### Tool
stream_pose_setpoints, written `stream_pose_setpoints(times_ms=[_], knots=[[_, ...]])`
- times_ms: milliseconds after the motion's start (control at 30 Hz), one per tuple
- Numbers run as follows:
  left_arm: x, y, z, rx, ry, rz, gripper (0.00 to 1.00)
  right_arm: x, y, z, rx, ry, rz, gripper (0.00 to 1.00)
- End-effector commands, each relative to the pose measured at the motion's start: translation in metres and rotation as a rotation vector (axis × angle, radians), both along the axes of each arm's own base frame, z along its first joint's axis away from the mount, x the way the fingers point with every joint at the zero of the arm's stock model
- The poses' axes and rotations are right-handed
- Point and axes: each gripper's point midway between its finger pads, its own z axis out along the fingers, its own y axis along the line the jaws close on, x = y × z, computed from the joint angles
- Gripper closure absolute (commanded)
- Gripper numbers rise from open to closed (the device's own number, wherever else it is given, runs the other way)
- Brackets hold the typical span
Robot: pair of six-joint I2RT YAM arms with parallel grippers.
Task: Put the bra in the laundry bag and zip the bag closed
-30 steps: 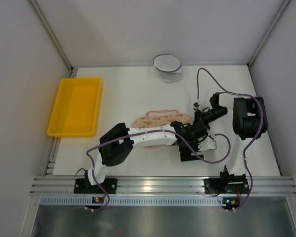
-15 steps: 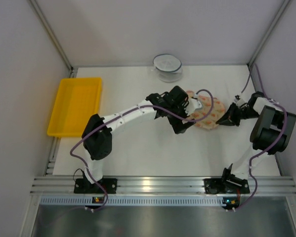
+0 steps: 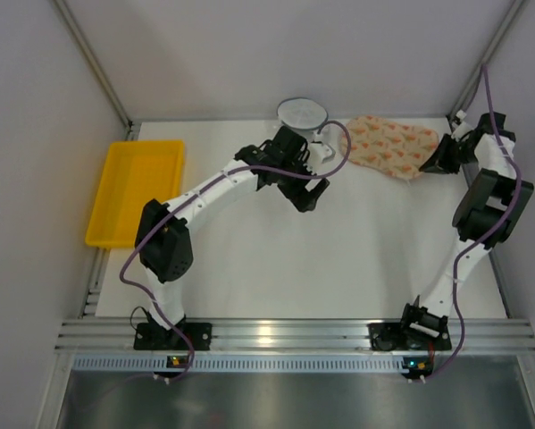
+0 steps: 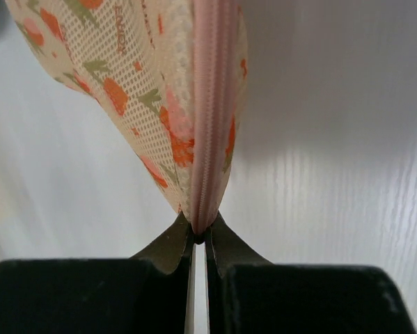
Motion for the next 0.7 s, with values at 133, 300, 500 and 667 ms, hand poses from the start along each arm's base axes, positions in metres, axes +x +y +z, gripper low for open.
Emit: stream_pose_setpoints(times_ms=[133,300,500,667], knots=[[0.019,0.026,0.039,-0.083,-0.022,0.114,0.02,0.062,-0.015,0.003,-0.108,-0.119,0.061,1.00],[0.018,0.043,0.032,-0.043,-0.032,0.147,0.02,0.093,-0.019,-0.005,-0.172,-0.163,0.077,0.96],[0.019,0.059,0.032,-0.001,-0.066,0.181,0.02,0.129,-0.037,0.007,-0.297,-0.280,0.012,0.48],[0.023,0.072,0.032,-0.004,-0.056,0.215,0.02,0.141,-0.050,0.039,-0.361,-0.357,-0.057,0.27]])
